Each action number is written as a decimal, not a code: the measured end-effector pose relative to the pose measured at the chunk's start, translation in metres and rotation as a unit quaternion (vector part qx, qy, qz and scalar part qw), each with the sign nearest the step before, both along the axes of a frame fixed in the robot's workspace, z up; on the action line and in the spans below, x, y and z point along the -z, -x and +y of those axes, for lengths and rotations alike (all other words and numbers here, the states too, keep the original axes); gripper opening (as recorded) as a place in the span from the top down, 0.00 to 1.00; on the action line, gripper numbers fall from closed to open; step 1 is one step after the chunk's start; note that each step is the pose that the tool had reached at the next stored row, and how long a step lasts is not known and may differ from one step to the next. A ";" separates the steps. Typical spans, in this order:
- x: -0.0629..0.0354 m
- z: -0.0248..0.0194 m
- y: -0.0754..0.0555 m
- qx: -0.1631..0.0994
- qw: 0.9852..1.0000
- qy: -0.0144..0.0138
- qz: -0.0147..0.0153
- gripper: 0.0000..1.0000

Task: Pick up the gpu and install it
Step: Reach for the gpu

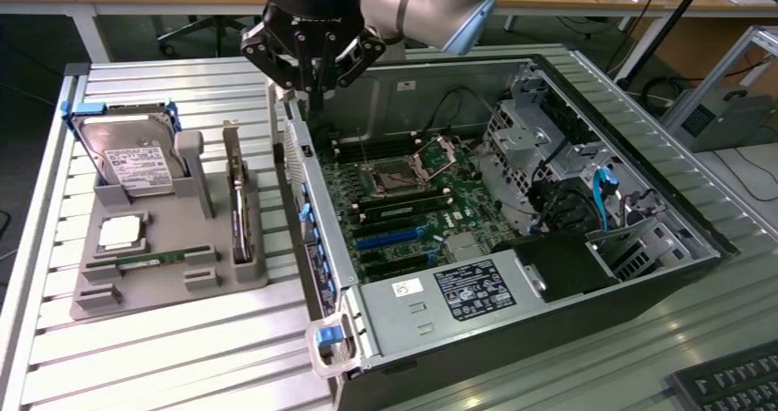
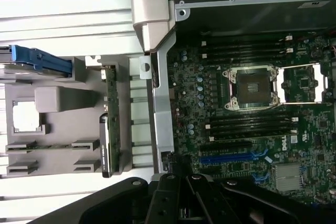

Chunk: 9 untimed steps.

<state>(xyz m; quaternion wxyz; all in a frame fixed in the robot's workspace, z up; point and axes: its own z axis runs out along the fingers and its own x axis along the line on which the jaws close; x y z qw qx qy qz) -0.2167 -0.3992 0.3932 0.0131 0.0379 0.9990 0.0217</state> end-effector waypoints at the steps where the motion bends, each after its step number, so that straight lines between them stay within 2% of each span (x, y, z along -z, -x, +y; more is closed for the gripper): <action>1: 0.0001 0.0000 0.003 0.000 1.000 0.000 0.000 0.89; 3: 0.0000 0.0000 0.008 0.000 1.000 0.000 0.000 0.89; 9: 0.0000 0.0000 0.010 0.000 1.000 0.000 0.000 0.89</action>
